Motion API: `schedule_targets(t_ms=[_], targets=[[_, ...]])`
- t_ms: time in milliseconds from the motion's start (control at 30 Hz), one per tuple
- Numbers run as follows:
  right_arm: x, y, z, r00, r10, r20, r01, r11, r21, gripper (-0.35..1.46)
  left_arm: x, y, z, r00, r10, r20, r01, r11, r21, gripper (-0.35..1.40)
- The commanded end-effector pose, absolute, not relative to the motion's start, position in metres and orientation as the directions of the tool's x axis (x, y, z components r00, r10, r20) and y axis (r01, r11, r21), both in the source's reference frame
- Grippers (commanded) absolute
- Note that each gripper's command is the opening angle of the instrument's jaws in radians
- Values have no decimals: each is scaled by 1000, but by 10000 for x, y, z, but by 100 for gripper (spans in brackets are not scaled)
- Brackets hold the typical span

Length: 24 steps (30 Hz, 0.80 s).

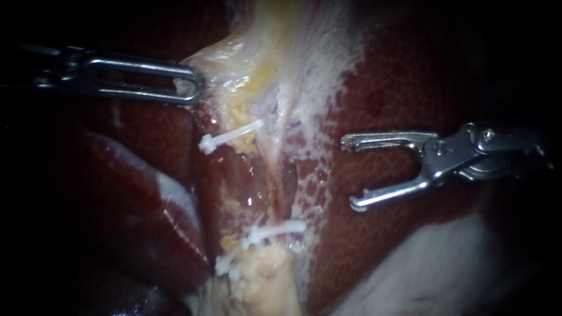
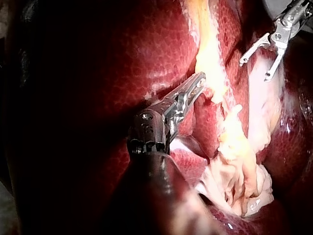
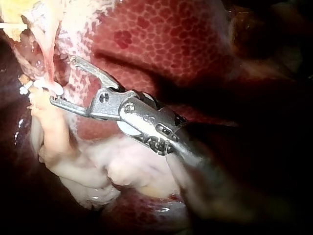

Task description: Going back first clip right tube

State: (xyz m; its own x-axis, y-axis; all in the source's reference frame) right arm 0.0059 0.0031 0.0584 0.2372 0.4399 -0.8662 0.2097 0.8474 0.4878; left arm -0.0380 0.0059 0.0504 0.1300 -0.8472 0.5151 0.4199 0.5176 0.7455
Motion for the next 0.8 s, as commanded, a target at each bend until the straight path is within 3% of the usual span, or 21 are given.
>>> schedule_targets(t_ms=[33,433,800], targets=[[59,30,584,238,440,-866,210,847,488,60,-382,57,509,127,-848,514,417,516,748,-35],[57,30,584,238,439,-866,211,847,487,60,-412,34,548,177,-862,476,397,505,767,-35],[56,29,584,238,439,-866,211,847,487,60,-417,30,558,185,-867,462,396,496,773,-35]])
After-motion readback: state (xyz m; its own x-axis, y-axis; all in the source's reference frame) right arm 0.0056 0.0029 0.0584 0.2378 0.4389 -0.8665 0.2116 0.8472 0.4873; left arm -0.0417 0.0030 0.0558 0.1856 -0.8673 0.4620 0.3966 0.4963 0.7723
